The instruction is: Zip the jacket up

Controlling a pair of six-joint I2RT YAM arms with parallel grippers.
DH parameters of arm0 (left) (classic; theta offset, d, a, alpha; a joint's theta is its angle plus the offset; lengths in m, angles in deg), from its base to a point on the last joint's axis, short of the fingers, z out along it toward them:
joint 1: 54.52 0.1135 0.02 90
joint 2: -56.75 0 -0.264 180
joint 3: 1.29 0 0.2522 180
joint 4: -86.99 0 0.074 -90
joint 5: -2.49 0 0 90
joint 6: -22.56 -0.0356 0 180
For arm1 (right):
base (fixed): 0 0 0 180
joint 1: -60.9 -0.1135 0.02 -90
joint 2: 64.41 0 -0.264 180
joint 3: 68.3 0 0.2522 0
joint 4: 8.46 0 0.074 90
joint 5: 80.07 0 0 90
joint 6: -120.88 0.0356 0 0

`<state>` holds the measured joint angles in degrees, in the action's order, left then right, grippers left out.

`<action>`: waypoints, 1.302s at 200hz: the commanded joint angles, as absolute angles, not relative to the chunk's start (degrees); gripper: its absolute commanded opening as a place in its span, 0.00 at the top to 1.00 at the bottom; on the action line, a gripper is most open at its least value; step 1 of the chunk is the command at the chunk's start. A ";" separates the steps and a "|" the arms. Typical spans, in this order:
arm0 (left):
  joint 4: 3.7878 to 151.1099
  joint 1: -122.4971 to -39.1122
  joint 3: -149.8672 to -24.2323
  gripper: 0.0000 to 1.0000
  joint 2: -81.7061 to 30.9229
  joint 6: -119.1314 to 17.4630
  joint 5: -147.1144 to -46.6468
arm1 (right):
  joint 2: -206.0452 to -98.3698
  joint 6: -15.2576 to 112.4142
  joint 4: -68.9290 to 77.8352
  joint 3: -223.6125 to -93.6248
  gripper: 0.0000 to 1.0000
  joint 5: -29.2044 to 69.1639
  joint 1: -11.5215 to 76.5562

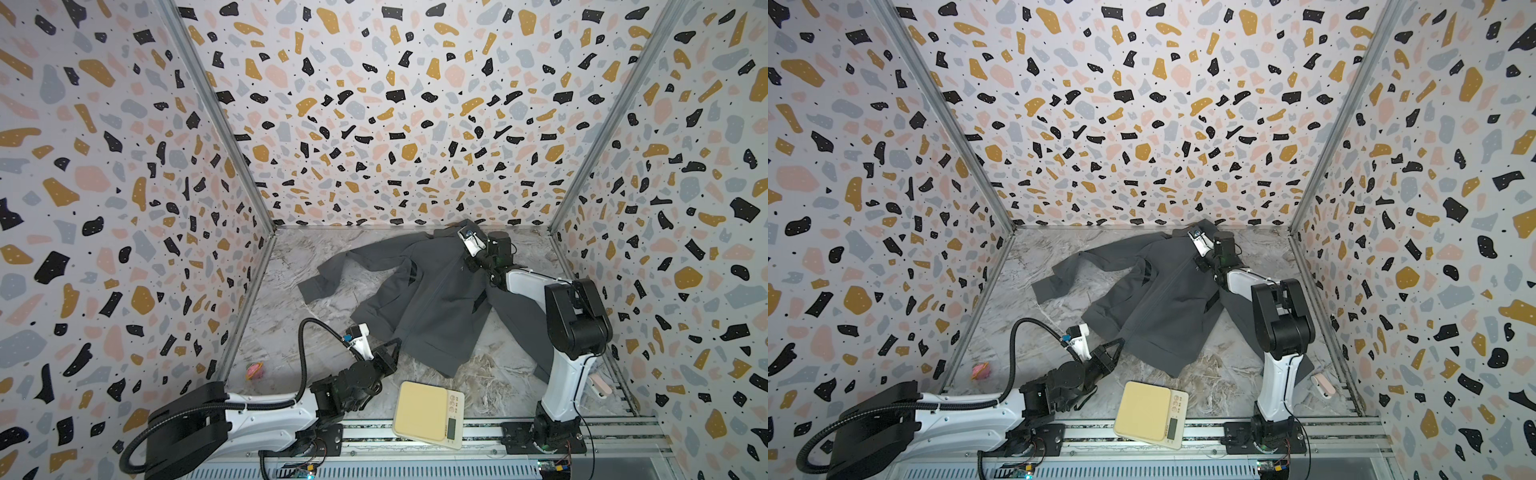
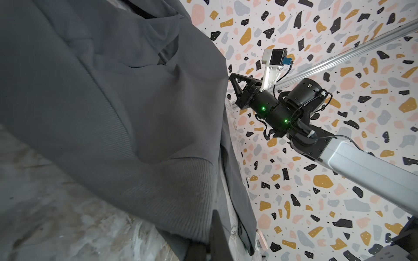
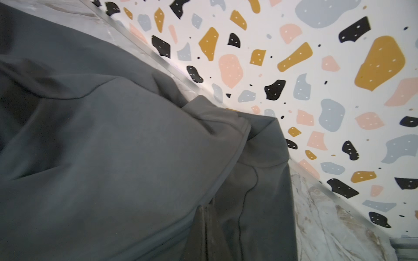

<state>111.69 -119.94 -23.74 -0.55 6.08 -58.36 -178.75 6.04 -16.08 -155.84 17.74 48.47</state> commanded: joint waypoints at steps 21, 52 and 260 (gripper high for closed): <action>98.72 -120.44 -23.21 1.00 6.61 7.21 -52.42 | -185.68 4.80 -17.07 -168.11 1.00 11.84 51.57; 94.70 -120.43 -23.31 1.00 7.99 8.73 -51.06 | -192.38 4.87 -15.21 -176.33 1.00 8.87 51.76; 51.42 -111.47 -66.19 0.00 -8.12 -16.38 -50.78 | -181.28 50.17 25.43 -180.76 0.01 29.20 60.27</action>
